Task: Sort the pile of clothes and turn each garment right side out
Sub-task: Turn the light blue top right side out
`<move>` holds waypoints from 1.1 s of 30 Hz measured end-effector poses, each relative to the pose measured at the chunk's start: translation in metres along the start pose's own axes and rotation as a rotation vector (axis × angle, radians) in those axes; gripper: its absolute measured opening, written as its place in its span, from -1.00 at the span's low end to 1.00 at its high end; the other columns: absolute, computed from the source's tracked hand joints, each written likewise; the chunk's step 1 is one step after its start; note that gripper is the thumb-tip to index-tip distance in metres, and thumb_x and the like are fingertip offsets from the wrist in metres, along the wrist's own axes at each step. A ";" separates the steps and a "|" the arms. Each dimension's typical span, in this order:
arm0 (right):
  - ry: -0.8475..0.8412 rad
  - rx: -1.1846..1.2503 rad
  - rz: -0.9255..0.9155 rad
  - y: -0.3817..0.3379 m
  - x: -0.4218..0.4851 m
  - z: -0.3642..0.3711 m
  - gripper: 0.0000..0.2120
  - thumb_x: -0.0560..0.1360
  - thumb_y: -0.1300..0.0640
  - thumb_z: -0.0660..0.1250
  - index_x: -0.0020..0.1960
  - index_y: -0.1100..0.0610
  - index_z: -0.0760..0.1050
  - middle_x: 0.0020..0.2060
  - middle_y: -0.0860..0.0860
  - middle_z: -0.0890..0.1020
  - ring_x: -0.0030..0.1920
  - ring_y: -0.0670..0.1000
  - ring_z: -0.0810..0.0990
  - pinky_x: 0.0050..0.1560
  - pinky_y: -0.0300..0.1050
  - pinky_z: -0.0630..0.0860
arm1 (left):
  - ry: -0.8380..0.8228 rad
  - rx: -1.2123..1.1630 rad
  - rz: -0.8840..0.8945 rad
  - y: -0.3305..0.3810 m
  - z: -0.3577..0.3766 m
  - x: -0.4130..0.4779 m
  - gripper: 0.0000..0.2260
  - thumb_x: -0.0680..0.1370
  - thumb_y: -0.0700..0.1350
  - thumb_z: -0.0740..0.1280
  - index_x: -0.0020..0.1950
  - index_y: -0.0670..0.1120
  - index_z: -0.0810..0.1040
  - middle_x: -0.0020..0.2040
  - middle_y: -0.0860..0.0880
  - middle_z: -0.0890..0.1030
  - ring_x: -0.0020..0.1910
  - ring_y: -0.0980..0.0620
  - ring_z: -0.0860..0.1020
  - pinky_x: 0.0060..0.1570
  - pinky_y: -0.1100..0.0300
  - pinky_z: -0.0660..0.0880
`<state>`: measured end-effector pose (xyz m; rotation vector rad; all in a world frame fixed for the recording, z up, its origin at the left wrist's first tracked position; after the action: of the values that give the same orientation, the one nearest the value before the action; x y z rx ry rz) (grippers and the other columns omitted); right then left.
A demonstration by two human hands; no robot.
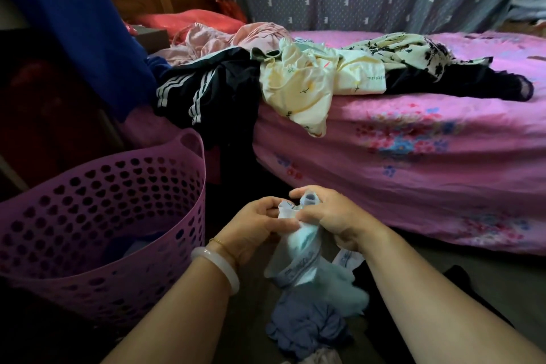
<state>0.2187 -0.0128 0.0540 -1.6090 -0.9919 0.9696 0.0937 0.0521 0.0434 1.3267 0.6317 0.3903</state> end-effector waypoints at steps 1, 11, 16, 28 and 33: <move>-0.073 0.009 0.014 -0.001 -0.002 0.002 -0.52 0.33 0.33 0.37 0.22 0.06 0.53 0.09 0.13 0.63 0.06 0.09 0.64 0.15 0.06 0.58 | 0.008 0.040 0.004 0.001 -0.001 -0.001 -0.60 0.33 -0.24 0.51 0.15 -0.22 0.55 0.02 -0.25 0.64 -0.02 -0.19 0.61 0.16 -0.15 0.48; -0.155 -0.037 0.048 0.002 0.000 -0.001 -0.37 0.32 0.41 0.33 0.34 0.01 0.46 0.11 0.10 0.63 0.11 0.11 0.62 0.11 -0.01 0.58 | 0.143 0.109 0.091 0.028 -0.007 -0.004 -0.88 0.46 -0.40 0.32 -0.07 -0.25 0.59 -0.26 -0.13 0.60 -0.29 -0.01 0.58 -0.33 0.25 0.56; -0.098 -0.319 0.108 0.010 -0.001 -0.012 -0.78 0.39 0.32 0.37 -0.05 0.08 0.63 -0.18 0.07 0.70 -0.26 0.01 0.63 -0.30 -0.15 0.53 | 0.297 -0.090 0.085 0.028 -0.024 -0.001 -0.85 0.53 -0.36 0.25 -0.17 -0.16 0.52 -0.28 -0.08 0.50 -0.30 0.00 0.48 -0.36 0.21 0.49; -0.137 -0.282 -0.036 -0.008 -0.010 -0.013 -0.68 0.23 0.06 0.60 -0.05 0.01 0.63 -0.19 -0.01 0.70 -0.20 -0.14 0.64 -0.18 -0.26 0.55 | -0.048 1.104 0.300 0.019 -0.004 0.003 -0.55 0.24 0.01 0.58 0.08 0.08 0.58 -0.03 0.07 0.57 -0.07 0.14 0.53 -0.02 0.19 0.51; -0.064 -0.904 -0.004 0.014 0.001 -0.022 -0.80 0.31 0.30 0.31 -0.15 0.05 0.50 -0.13 0.04 0.60 -0.10 0.12 0.60 -0.26 -0.07 0.48 | 0.146 1.003 0.370 0.026 -0.019 0.001 -0.83 0.44 -0.18 0.35 -0.08 0.05 0.67 -0.15 0.12 0.66 -0.14 0.16 0.60 -0.10 0.13 0.56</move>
<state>0.2412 -0.0217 0.0450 -2.2990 -1.6123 0.5788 0.0849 0.0724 0.0660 2.4087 0.7353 0.4935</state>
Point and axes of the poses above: each hand's wrist, its own x-axis towards the middle knuckle, its own z-axis out of the palm, y = z × x, the point moved 5 cm from there along x, towards the middle knuckle
